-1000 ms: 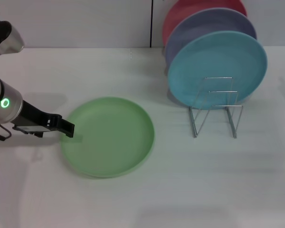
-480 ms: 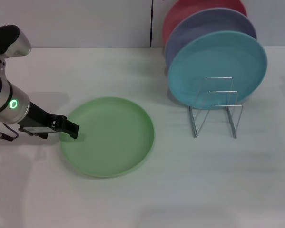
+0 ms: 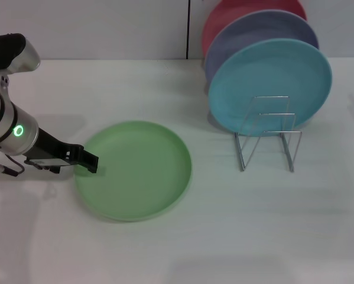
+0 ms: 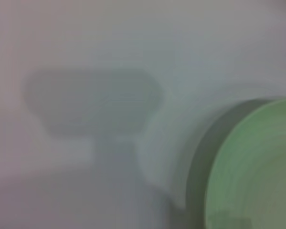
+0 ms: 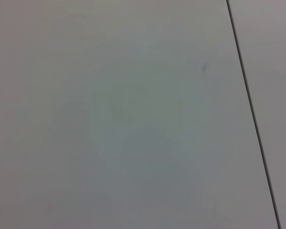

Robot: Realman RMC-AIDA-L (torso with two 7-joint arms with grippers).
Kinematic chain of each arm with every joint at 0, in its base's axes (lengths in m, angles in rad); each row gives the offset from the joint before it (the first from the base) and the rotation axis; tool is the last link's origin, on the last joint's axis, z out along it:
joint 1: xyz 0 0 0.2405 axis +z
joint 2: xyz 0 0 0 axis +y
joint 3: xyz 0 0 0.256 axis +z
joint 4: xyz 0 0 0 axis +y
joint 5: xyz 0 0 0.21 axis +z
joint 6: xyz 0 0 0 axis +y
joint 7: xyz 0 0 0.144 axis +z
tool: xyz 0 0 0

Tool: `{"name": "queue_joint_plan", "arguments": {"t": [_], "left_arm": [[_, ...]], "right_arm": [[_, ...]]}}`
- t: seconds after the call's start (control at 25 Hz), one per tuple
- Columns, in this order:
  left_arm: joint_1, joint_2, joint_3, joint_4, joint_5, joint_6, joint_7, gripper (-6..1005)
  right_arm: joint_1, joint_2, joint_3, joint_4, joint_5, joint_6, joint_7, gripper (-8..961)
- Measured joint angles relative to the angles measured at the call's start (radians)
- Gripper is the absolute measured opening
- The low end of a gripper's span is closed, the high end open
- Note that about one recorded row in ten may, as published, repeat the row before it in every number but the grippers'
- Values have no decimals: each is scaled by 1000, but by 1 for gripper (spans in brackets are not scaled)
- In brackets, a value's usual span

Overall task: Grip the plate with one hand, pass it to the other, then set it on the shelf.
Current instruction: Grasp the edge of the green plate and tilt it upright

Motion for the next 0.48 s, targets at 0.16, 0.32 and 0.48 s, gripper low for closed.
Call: {"name": "queue_joint_plan", "arguments": {"t": [0.16, 0.32, 0.48], "left_arm": [[-1, 0, 1, -6, 0, 0, 2, 782], [-2, 0, 4, -11, 0, 4, 3, 779], [-10, 0, 3, -38, -1, 6, 13, 752]], "right_arm": [[0, 0, 0, 0, 0, 0, 0, 759], [0, 0, 0, 2, 0, 0, 0, 759], [0, 0, 0, 2, 0, 0, 0, 759]]}}
